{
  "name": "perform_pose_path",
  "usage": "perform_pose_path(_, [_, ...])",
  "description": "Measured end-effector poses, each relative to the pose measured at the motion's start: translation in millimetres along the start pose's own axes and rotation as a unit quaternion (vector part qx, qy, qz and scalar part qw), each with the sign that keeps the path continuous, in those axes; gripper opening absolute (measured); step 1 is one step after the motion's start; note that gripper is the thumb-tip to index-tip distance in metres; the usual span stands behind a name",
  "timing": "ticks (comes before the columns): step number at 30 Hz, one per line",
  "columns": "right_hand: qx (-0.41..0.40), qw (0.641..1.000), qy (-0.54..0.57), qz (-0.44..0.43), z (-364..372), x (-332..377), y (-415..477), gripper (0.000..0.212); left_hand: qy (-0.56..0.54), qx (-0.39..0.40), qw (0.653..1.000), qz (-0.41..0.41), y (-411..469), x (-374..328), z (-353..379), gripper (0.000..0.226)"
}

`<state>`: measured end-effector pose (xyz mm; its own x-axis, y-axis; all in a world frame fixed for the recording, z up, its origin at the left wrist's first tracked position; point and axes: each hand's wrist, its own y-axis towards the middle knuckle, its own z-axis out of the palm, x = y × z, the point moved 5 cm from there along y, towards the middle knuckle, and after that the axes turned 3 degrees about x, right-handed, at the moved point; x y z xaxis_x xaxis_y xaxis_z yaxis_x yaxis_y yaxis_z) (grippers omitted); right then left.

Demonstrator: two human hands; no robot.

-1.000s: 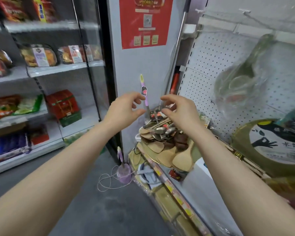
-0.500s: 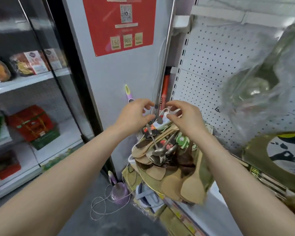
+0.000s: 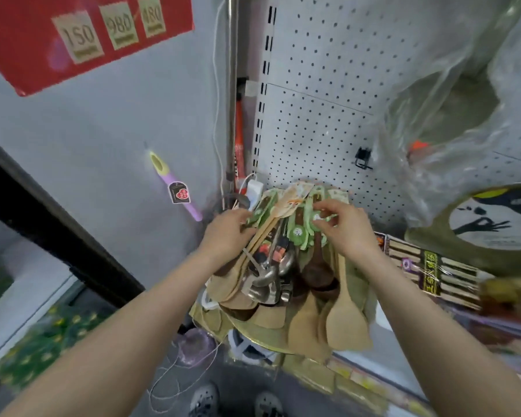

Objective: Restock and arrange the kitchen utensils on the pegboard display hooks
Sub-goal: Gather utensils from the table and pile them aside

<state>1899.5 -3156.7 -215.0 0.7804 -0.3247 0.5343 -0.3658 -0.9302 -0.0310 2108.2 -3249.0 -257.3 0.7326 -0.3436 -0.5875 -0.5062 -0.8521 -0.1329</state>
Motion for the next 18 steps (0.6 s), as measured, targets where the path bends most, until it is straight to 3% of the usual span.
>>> perform_pose_path(3, [-0.006,0.998,-0.005,0.057,22,-16,1,0.029,0.028,0.051,0.997,-0.042,19,31,24,0.034])
perform_pose_path(8, [0.003,0.992,-0.007,0.122,66,-29,-1,0.030,0.030,0.123,0.988,-0.085,34,69,69,0.048])
perform_pose_path(18, [0.022,0.987,-0.004,0.159,112,-45,1,0.026,-0.111,0.023,0.976,-0.188,53,81,113,0.041])
